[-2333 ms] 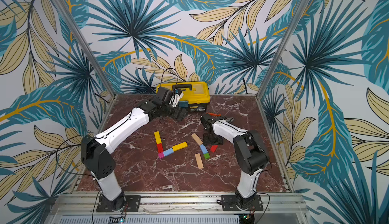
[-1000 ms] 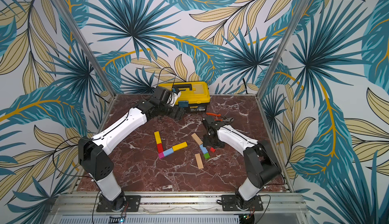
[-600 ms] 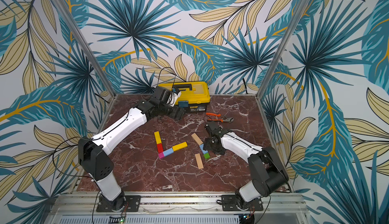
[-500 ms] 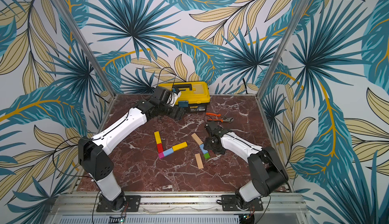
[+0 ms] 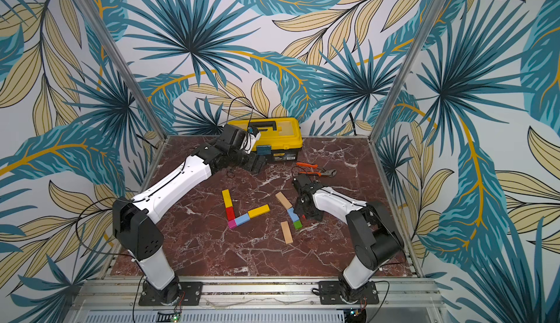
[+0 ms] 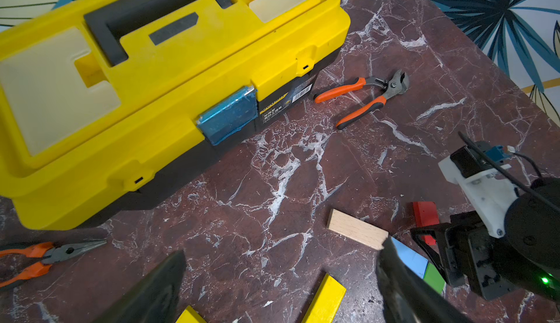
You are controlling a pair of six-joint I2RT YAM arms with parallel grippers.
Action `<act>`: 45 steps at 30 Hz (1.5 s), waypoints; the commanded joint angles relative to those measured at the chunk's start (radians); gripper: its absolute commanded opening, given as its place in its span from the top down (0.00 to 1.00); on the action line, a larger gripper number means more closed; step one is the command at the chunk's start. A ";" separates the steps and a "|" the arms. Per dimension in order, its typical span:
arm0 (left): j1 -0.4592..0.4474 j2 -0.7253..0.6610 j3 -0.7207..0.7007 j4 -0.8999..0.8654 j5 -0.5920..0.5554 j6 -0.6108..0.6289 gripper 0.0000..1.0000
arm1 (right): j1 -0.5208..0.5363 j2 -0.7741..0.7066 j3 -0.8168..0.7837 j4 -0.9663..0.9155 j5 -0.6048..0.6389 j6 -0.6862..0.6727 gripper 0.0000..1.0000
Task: Assemble the letter v with building blocks
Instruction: Assemble the building block at the center of the board.
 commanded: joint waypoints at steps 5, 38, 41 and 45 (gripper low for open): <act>0.006 -0.023 0.012 0.006 0.017 0.013 0.01 | -0.029 0.006 -0.011 -0.024 0.045 0.028 0.24; -0.222 0.201 0.160 -0.035 0.085 0.041 0.01 | -0.450 -0.411 -0.106 0.073 -0.049 0.005 0.11; -0.284 0.240 0.177 -0.048 0.100 0.030 0.00 | -0.493 -0.393 -0.107 0.072 -0.067 -0.008 0.11; -0.369 0.303 0.223 -0.078 0.105 0.029 0.01 | -0.546 -0.385 -0.138 0.081 -0.106 -0.010 0.11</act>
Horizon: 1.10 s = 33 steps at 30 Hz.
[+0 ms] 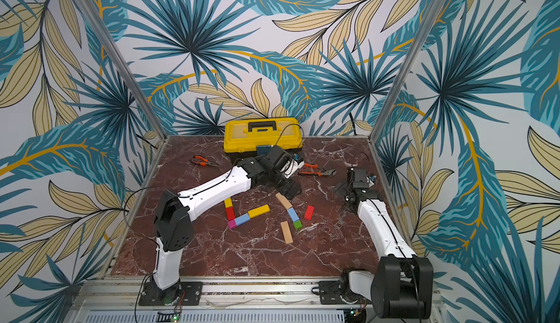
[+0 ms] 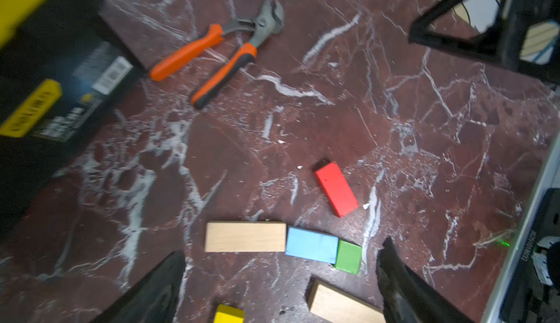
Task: Assemble the letter v with building blocks
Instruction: Assemble the building block at the center of the board.
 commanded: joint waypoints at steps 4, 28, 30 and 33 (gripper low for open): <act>-0.104 0.103 0.122 -0.071 0.036 -0.010 0.04 | -0.067 -0.003 -0.081 0.015 -0.071 -0.029 0.11; -0.150 0.333 0.288 -0.119 0.000 -0.051 0.18 | -0.100 0.008 -0.141 0.059 -0.125 -0.055 0.11; -0.149 0.364 0.291 -0.118 -0.002 -0.051 0.19 | -0.099 0.009 -0.144 0.064 -0.130 -0.055 0.11; -0.143 0.378 0.292 -0.117 -0.003 -0.055 0.22 | -0.099 0.014 -0.145 0.064 -0.131 -0.058 0.11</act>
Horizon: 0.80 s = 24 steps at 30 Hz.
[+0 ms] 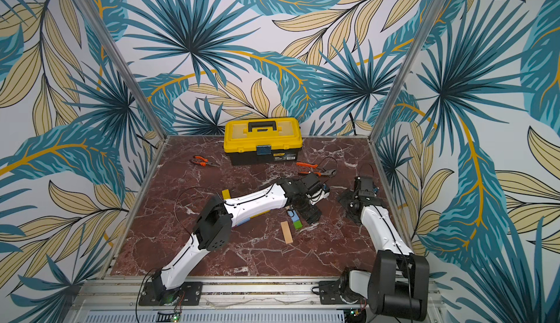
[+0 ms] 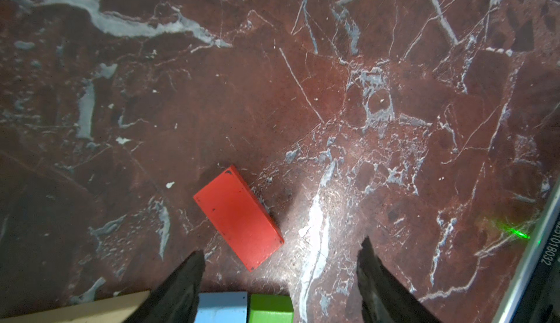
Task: Assemble the letter v with building blocks
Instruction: Assemble the building block at the center of the board.
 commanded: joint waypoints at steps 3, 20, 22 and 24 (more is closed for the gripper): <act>0.012 0.042 0.018 -0.004 -0.008 -0.014 0.24 | -0.006 0.014 -0.021 0.010 -0.005 -0.020 0.11; 0.038 0.084 0.041 -0.004 -0.012 -0.028 0.27 | -0.006 0.035 -0.025 0.024 -0.016 -0.032 0.11; 0.040 0.086 0.042 -0.004 -0.010 -0.029 0.28 | -0.006 0.041 -0.024 0.025 -0.018 -0.032 0.11; 0.041 0.087 0.044 -0.004 -0.006 -0.027 0.29 | -0.006 0.044 -0.024 0.026 -0.020 -0.034 0.11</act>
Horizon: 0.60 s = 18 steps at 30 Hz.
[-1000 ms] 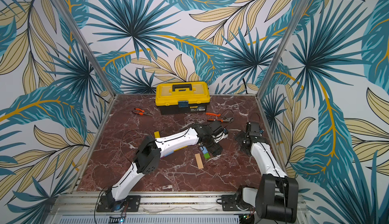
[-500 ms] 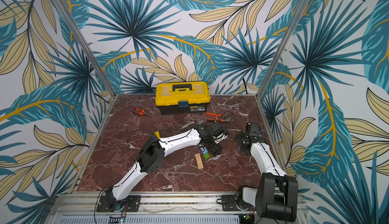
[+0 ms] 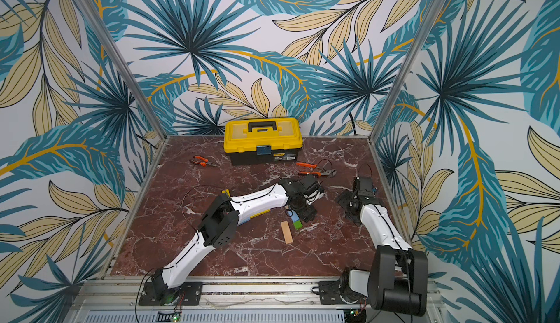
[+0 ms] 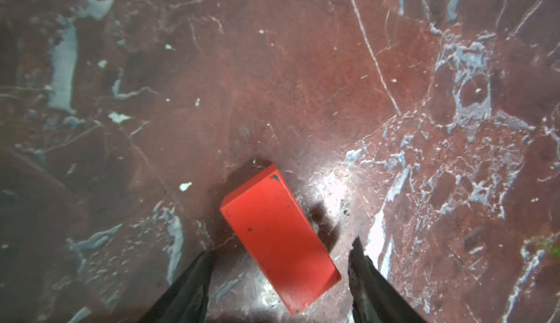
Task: Assemble the letter v with building blocks
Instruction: Assemble the building block at the center of the board.
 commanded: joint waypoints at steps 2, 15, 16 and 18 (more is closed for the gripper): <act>0.003 0.016 0.038 -0.004 0.007 0.001 0.30 | -0.006 0.013 -0.020 0.016 -0.007 -0.012 0.11; 0.003 0.015 0.038 -0.003 0.024 0.013 0.39 | -0.006 0.013 -0.024 0.018 -0.010 -0.013 0.11; 0.003 0.015 0.038 -0.005 0.027 0.014 0.41 | -0.005 0.014 -0.024 0.020 -0.012 -0.012 0.11; 0.003 0.011 0.037 -0.004 0.028 0.015 0.43 | -0.006 0.016 -0.024 0.020 -0.012 -0.013 0.11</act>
